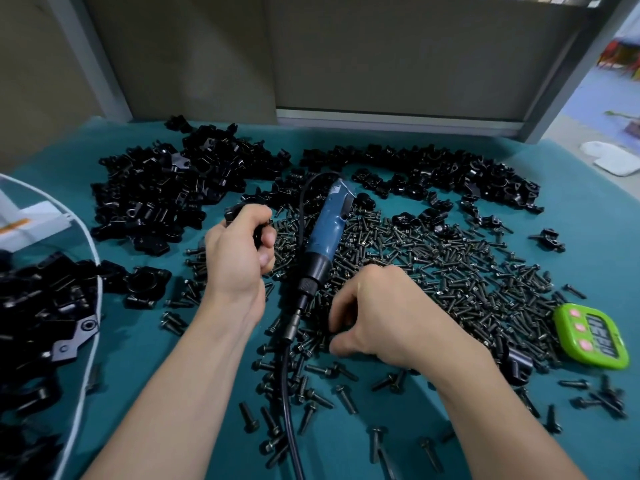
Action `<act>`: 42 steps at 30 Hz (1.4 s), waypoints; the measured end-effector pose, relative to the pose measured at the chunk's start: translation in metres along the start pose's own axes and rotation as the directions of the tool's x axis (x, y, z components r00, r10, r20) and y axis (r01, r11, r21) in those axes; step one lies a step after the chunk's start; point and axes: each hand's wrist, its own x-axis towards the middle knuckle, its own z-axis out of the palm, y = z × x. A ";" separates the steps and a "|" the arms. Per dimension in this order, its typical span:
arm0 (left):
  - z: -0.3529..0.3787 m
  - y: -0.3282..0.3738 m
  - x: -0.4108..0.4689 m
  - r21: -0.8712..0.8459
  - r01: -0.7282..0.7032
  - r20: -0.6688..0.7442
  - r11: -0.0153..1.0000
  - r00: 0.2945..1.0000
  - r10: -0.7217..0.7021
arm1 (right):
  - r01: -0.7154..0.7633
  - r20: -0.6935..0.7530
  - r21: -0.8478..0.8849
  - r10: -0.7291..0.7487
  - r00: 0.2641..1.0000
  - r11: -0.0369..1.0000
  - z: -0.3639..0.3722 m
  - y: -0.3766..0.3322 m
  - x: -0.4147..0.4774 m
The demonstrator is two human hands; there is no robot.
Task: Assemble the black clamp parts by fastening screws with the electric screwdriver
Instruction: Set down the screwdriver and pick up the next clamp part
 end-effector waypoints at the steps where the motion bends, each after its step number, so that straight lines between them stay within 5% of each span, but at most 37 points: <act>1: 0.000 0.000 0.000 0.008 -0.002 0.002 1.000 1.000 0.002 | -0.003 0.006 0.008 0.003 1.000 1.000 0.000 0.000 0.000; 4: -0.001 0.000 0.001 0.033 -0.003 0.016 0.999 1.000 0.002 | 0.011 -0.004 0.059 -0.011 1.000 0.998 0.000 0.002 0.000; 6: -0.002 0.000 0.001 0.063 -0.006 0.045 0.998 0.999 0.003 | -0.001 -0.059 0.276 0.018 0.998 0.961 -0.007 0.007 0.000; 10: -0.002 -0.001 -0.001 0.152 -0.072 0.124 0.986 0.991 0.053 | 0.001 -0.124 0.862 0.208 0.970 0.508 -0.020 0.017 -0.001; 13: 0.001 -0.005 -0.004 0.193 -0.106 0.172 0.975 0.982 0.073 | 0.019 -0.081 0.964 0.225 0.971 0.265 -0.020 0.019 0.001; 16: 0.002 -0.007 -0.005 0.250 -0.147 0.235 0.957 0.968 0.088 | 0.040 -0.068 0.986 0.171 0.983 0.164 -0.019 0.018 0.004; 21: 0.003 -0.010 -0.007 0.317 -0.159 0.334 0.935 0.941 0.047 | 0.120 -0.158 0.975 0.203 0.966 0.188 -0.026 0.007 0.017; 30: -0.002 -0.012 0.000 0.428 -0.290 0.439 0.856 0.894 0.084 | 0.375 -0.467 0.845 0.183 0.865 0.383 -0.012 -0.011 0.041; 42: 0.000 -0.010 -0.001 0.398 -0.320 0.534 0.860 0.843 0.066 | 0.456 -0.561 0.774 0.141 0.816 0.440 0.005 0.003 0.038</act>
